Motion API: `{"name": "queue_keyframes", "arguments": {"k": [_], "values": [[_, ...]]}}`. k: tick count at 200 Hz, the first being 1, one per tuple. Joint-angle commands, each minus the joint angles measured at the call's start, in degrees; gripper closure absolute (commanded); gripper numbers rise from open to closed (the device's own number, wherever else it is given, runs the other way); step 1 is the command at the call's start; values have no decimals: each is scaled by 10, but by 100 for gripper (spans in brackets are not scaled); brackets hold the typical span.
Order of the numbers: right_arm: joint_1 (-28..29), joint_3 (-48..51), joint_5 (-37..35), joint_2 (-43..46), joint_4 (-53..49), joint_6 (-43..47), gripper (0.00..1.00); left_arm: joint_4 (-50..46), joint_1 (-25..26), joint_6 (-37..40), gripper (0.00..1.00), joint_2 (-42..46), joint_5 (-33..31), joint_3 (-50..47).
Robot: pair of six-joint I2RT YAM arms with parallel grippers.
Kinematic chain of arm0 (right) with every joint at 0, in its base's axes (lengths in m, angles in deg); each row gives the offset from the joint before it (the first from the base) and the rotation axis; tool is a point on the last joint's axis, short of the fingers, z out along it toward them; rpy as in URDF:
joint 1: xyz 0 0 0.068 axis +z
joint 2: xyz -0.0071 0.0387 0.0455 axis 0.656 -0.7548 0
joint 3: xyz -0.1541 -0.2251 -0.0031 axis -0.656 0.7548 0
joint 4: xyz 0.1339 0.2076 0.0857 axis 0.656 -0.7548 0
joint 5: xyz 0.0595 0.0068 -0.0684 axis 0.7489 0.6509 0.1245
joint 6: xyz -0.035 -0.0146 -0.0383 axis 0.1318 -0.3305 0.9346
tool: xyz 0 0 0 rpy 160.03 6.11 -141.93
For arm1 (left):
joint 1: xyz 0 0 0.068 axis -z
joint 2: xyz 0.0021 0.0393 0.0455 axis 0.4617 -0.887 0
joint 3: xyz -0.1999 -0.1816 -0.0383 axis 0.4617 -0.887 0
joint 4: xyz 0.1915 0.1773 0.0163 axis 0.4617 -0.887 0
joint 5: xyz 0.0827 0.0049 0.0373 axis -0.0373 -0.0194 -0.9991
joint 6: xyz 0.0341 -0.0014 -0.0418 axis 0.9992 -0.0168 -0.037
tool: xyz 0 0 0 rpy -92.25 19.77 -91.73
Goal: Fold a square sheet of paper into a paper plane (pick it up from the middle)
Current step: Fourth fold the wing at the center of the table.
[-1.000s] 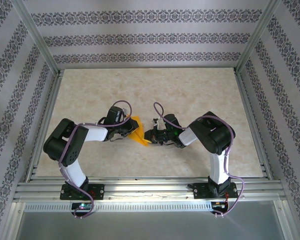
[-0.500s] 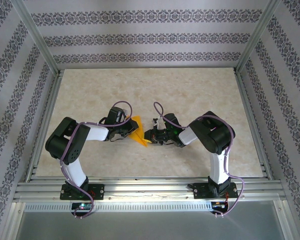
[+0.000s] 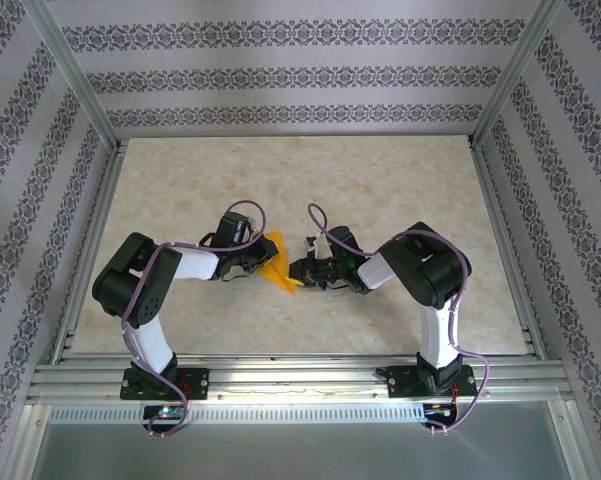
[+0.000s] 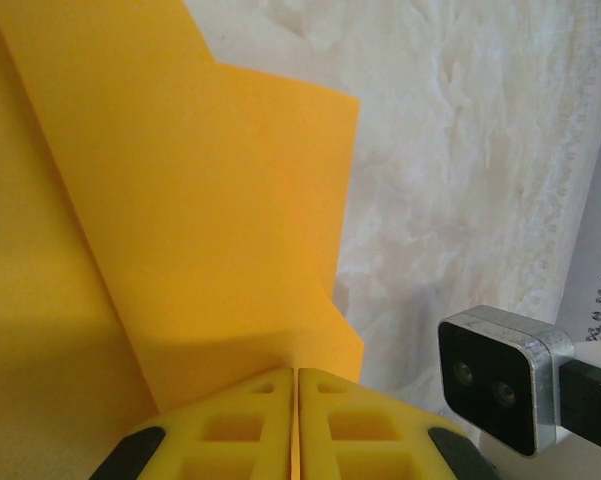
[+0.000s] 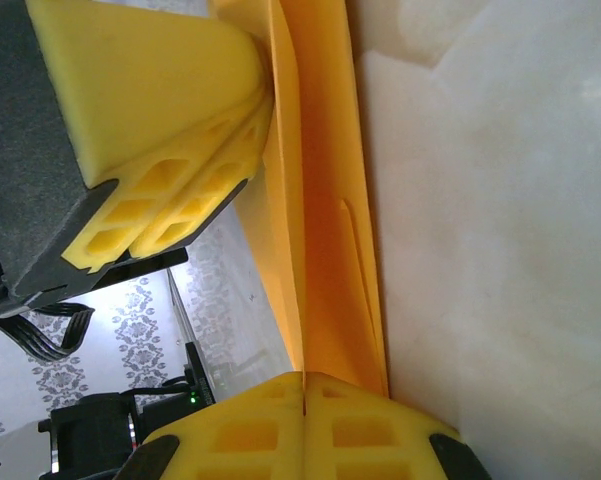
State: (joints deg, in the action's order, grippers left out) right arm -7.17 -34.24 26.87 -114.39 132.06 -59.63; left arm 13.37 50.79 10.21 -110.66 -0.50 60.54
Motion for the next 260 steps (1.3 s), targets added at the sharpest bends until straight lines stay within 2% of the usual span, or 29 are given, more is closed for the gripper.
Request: {"name": "queue_keyframes", "arguments": {"k": [1,97,136,170,201,232,260], "values": [[-2,2,7,-22,-54,1,100,-23,6,16,91,-14,-11,12],[-2,2,9,-14,-53,-6,100,-48,6,25,92,-33,-5,21],[-1,10,-4,23,-84,9,87,-55,7,26,92,-38,-4,19],[4,16,-26,42,-119,34,85,-52,7,24,93,-40,-2,19],[16,8,-65,68,-196,81,82,-51,6,24,93,-39,-1,18],[39,-47,-161,102,-389,188,77,-48,7,22,93,-42,2,18],[45,-57,-175,97,-405,200,77,-43,6,19,93,-45,5,20]]}}
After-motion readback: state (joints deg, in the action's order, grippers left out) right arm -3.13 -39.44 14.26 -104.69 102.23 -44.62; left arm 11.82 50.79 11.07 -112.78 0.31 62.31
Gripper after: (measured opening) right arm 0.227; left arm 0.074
